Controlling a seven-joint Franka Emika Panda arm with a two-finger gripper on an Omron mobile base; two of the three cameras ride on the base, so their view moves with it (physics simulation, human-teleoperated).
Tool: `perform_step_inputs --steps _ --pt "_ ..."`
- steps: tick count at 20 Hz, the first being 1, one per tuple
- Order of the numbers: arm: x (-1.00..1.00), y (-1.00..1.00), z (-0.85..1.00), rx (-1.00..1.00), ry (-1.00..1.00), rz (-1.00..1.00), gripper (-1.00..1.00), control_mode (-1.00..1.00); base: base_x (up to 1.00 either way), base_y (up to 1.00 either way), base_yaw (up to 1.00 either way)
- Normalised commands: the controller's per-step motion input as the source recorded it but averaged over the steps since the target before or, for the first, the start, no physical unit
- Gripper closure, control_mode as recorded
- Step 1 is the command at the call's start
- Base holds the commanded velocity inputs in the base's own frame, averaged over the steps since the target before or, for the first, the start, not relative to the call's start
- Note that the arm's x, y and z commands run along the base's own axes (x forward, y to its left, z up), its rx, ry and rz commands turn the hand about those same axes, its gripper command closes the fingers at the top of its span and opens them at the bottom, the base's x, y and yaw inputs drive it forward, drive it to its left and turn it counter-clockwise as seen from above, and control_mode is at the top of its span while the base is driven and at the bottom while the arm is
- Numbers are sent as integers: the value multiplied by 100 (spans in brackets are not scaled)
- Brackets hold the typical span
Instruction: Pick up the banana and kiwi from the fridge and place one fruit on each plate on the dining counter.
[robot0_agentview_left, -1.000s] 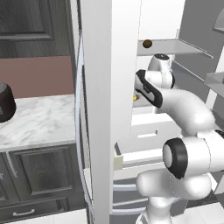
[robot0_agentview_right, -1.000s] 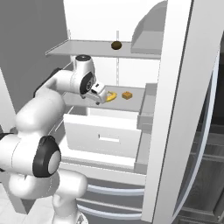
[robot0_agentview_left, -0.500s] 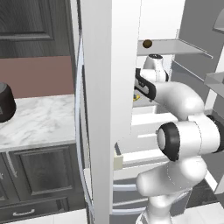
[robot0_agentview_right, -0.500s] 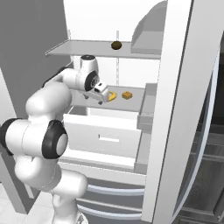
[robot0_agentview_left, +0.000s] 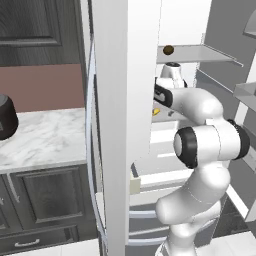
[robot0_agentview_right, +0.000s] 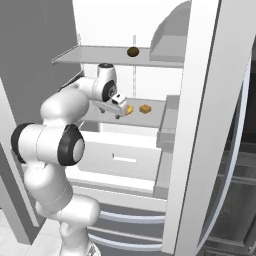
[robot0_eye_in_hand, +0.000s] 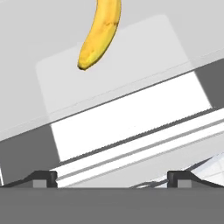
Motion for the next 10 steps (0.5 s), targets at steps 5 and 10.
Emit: perform_step_inputs --steps 5,10 --pt "27 -7 -12 0 2 0 -100 -100 0 0 0" --pt "20 -7 -24 0 0 -1 -100 -100 0 0 0"
